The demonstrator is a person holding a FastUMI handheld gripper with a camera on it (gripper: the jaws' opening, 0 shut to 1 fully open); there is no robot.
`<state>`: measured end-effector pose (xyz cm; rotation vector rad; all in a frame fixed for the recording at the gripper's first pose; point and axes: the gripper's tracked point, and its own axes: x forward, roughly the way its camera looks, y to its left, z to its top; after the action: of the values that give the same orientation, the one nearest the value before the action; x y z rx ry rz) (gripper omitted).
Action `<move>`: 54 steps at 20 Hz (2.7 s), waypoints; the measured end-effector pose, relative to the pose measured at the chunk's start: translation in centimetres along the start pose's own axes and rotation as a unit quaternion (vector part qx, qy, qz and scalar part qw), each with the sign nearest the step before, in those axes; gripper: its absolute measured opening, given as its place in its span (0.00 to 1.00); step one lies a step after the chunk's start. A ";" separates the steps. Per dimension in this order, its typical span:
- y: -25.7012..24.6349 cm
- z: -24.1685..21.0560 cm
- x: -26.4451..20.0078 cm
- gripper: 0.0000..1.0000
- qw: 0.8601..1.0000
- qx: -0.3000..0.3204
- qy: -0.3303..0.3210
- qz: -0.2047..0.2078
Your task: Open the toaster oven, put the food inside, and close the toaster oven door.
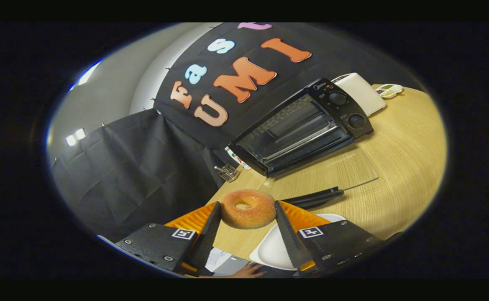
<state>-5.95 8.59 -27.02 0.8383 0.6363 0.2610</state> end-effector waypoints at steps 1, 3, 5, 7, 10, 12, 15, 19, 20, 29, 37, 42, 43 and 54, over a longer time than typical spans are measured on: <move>0.0 0.8 0.6 0.75 1.000 0.004 -0.010 0.000; -0.3 2.6 2.2 0.75 1.000 0.010 -0.025 -0.003; -0.6 4.0 3.6 0.74 0.999 0.024 -0.034 -0.006; -1.5 5.8 4.9 0.75 0.998 0.034 -0.050 -0.015; -3.0 7.7 7.2 0.74 0.996 0.039 -0.062 -0.041; -3.9 8.8 8.7 0.74 0.996 0.028 -0.067 -0.057; -4.4 9.9 11.0 0.74 0.995 0.013 -0.069 -0.070; -5.5 11.5 13.9 0.74 0.993 -0.007 -0.075 -0.092; -5.5 11.9 14.7 0.74 0.993 -0.009 -0.078 -0.088; -9.2 13.0 18.0 0.75 0.985 -0.036 -0.096 -0.138; -11.0 15.0 17.6 0.83 0.960 -0.146 -0.129 -0.199; -10.4 14.8 16.9 0.89 0.959 -0.166 -0.122 -0.193; -10.3 14.7 16.5 0.90 0.958 -0.171 -0.121 -0.195; -6.7 9.4 7.9 0.92 0.964 -0.188 -0.070 -0.172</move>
<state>5.91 2.10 -30.72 0.3663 0.5646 0.0020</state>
